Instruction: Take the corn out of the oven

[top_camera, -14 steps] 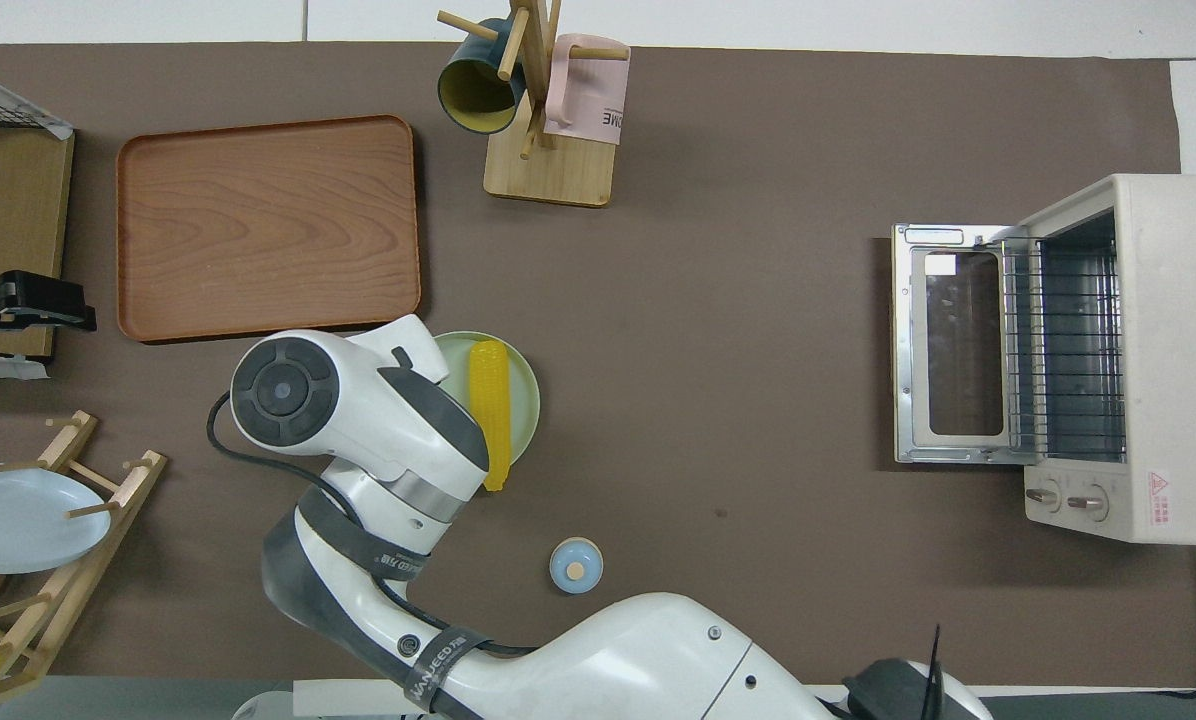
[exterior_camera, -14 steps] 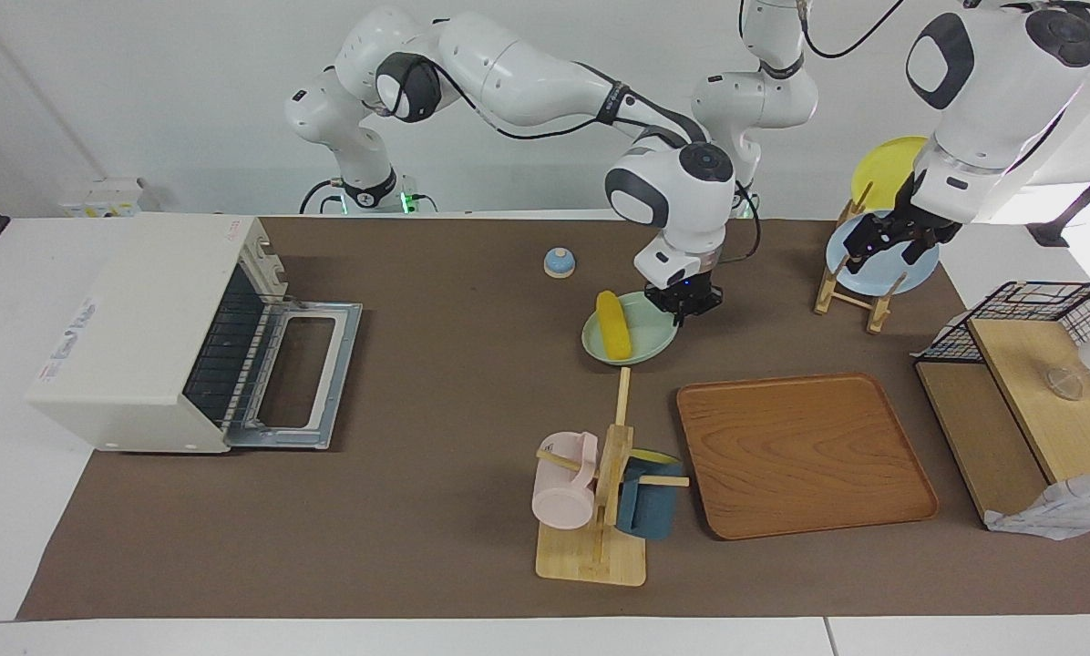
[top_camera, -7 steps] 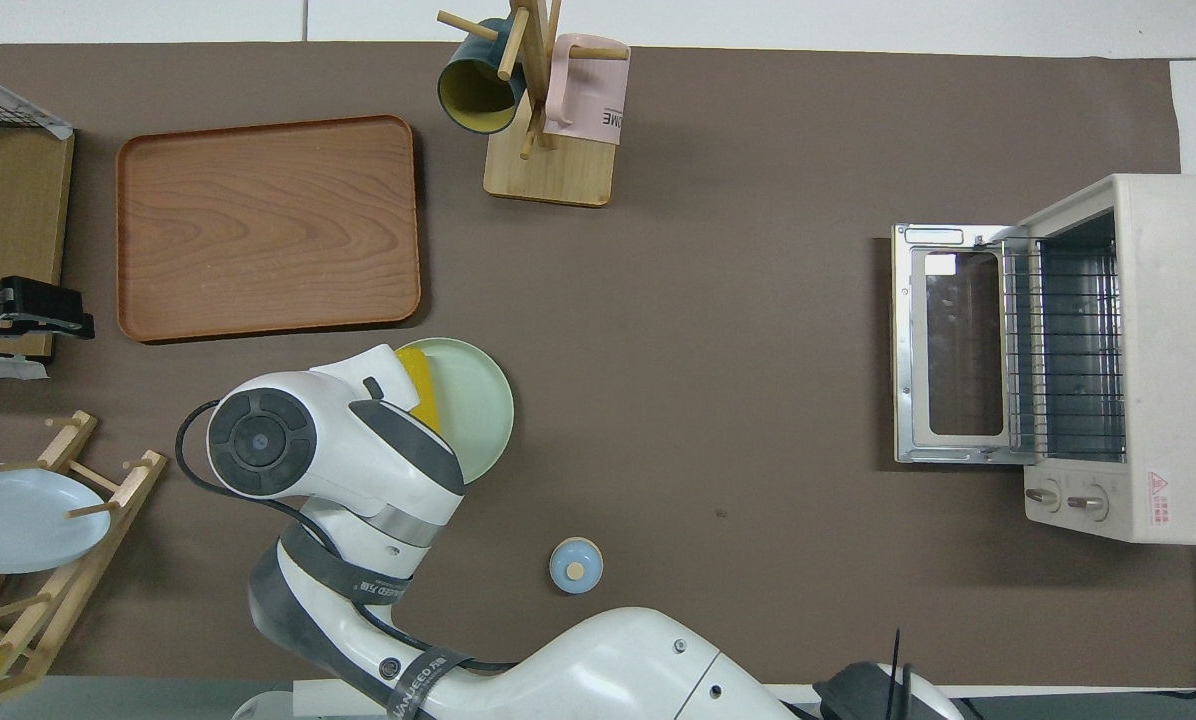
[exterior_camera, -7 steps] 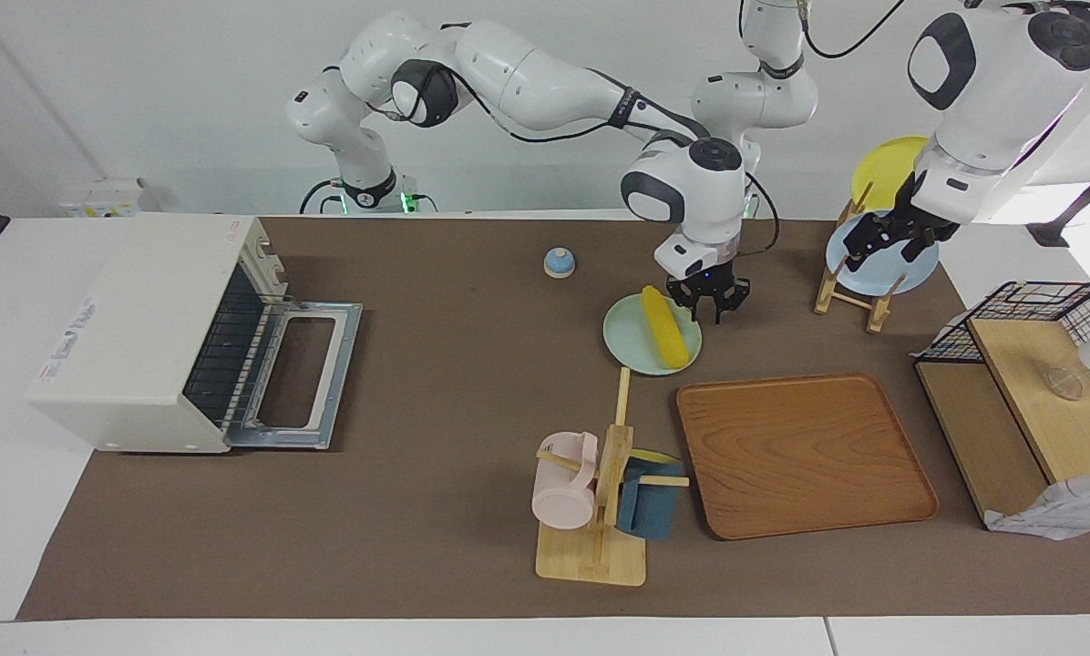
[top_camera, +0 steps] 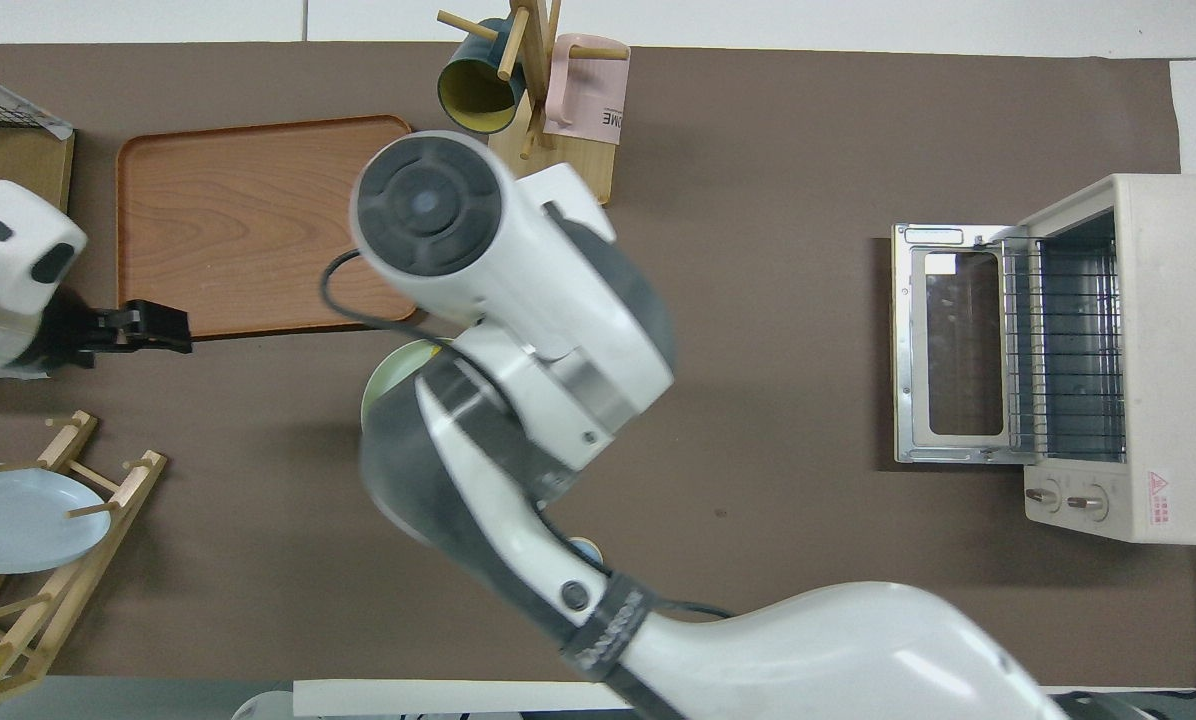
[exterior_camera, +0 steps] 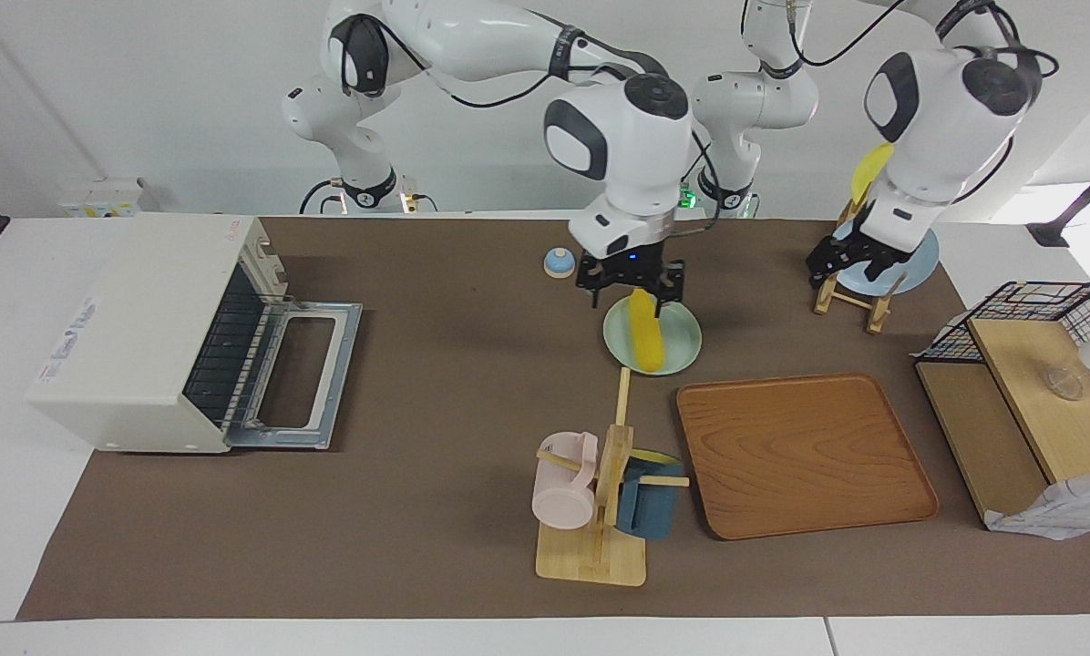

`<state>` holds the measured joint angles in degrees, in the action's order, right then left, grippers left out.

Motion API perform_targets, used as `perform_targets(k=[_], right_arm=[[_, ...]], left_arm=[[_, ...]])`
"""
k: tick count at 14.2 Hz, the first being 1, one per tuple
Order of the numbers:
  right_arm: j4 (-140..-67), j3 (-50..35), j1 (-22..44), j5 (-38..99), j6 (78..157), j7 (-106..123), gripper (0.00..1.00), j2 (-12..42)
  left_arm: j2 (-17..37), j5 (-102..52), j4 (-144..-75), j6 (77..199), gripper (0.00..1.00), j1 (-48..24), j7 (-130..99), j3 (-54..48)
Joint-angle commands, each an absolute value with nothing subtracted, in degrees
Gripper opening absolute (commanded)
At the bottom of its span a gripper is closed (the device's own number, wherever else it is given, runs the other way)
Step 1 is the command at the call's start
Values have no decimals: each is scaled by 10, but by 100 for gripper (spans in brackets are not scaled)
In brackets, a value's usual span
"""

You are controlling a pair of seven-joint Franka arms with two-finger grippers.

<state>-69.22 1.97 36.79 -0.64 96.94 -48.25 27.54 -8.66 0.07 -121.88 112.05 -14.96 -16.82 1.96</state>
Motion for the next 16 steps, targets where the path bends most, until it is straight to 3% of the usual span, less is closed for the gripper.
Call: perform_targets(k=[1, 3, 5, 6, 8, 10, 11, 12, 16], right_arm=[[-929, 12, 301, -11, 1009, -372, 84, 138], [-990, 10, 248, -12, 1029, -363, 58, 116], [-1102, 11, 209, -12, 1131, -286, 24, 82], [-1140, 12, 193, -13, 1164, -246, 15, 75], [-1163, 11, 142, -25, 1184, -209, 10, 89], [-1163, 11, 141, -44, 1203, -211, 5, 117], [-1163, 11, 141, -45, 1214, -211, 4, 131], [-1162, 11, 137, -45, 1222, -210, 4, 141], [-1165, 11, 121, -93, 1213, -205, 1, 149]], left_arm=[[-45, 5, -1265, 1220, 100, -274, -313, 22], [2, 5, -1265, 1271, 100, -341, -358, 22], [31, 5, -1265, 1306, 100, -380, -388, 22], [49, 5, -1265, 1323, 100, -394, -393, 22], [85, 5, -1265, 1348, 100, -396, -388, 24], [108, 9, -1264, 1358, 97, -394, -378, 24], [110, 9, -1264, 1351, 11, -393, -386, 24], [111, 9, -1259, 1349, 0, -388, -402, 24], [91, 9, -1182, 1235, 0, -339, -358, 28]])
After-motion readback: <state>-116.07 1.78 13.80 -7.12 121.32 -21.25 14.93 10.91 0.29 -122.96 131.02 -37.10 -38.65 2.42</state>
